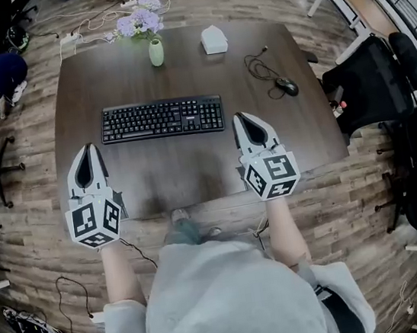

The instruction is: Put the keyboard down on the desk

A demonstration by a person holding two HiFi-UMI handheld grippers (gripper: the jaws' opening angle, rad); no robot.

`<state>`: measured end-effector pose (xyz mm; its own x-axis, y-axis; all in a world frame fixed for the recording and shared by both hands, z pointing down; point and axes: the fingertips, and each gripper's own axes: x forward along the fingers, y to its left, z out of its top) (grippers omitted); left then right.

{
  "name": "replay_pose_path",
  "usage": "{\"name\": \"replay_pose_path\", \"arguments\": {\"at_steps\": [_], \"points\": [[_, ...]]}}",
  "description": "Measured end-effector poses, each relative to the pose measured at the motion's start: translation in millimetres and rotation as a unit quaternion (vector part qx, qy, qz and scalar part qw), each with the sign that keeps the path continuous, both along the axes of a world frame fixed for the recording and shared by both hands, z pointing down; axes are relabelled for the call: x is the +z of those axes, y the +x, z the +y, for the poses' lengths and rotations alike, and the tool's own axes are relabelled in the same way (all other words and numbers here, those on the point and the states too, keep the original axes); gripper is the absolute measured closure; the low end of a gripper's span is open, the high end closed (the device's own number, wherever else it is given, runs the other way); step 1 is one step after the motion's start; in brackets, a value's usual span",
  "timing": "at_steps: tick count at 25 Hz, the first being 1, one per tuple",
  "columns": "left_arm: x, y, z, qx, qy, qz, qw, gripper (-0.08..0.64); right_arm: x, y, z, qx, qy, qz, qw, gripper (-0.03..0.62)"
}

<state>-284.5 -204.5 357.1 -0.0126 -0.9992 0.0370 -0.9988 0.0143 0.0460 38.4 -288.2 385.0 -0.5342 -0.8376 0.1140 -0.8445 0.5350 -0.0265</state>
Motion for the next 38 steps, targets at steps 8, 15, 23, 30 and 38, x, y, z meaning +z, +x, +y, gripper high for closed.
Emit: {"name": "replay_pose_path", "arguments": {"at_steps": [8, 15, 23, 30, 38], "points": [[-36, 26, 39, 0.002, 0.041, 0.006, 0.9992, 0.549, -30, 16, 35, -0.005, 0.037, -0.011, 0.999, 0.577], [-57, 52, 72, 0.003, 0.066, -0.018, 0.9976, 0.549, -56, 32, 67, -0.01, 0.069, -0.02, 0.997, 0.577], [-68, 63, 100, -0.002, 0.079, -0.021, 0.9967, 0.549, -79, 42, 93, -0.013, 0.095, -0.039, 0.995, 0.577], [-74, 69, 107, -0.006, 0.085, -0.021, 0.9961, 0.549, -87, 46, 100, -0.016, 0.104, -0.043, 0.994, 0.577], [-76, 74, 108, -0.006, 0.089, -0.025, 0.9957, 0.549, -90, 49, 103, -0.019, 0.113, -0.045, 0.992, 0.577]]}}
